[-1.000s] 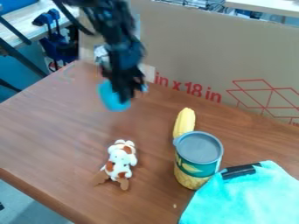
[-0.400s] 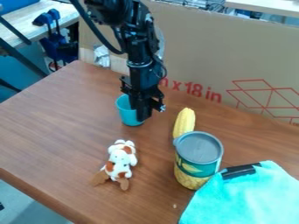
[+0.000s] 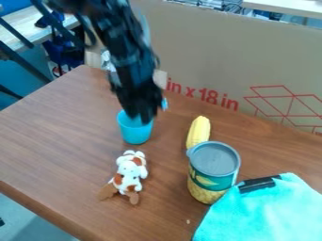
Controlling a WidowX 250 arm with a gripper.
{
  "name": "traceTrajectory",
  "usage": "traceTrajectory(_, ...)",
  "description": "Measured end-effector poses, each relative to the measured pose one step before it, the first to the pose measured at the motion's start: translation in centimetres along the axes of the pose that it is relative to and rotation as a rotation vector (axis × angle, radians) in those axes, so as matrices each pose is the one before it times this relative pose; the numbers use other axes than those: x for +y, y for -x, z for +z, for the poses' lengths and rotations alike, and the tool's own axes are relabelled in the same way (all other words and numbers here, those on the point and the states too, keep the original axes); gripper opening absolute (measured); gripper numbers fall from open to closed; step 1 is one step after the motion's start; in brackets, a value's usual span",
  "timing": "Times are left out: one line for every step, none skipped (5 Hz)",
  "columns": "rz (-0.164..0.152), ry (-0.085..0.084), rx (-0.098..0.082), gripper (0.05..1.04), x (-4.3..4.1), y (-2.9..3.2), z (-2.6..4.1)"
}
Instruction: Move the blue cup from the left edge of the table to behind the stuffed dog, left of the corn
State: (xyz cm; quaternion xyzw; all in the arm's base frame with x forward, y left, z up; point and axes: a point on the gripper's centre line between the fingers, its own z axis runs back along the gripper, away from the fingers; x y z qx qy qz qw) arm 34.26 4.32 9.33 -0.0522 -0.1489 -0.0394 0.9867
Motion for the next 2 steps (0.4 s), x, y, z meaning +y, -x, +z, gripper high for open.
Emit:
traceTrajectory(0.0222, -0.0427, -0.0551, 0.922, -0.172, -0.463, 2.128)
traceTrajectory(-0.0109, -0.0167, 0.0845, 1.012, -0.822, 1.144, 1.324)
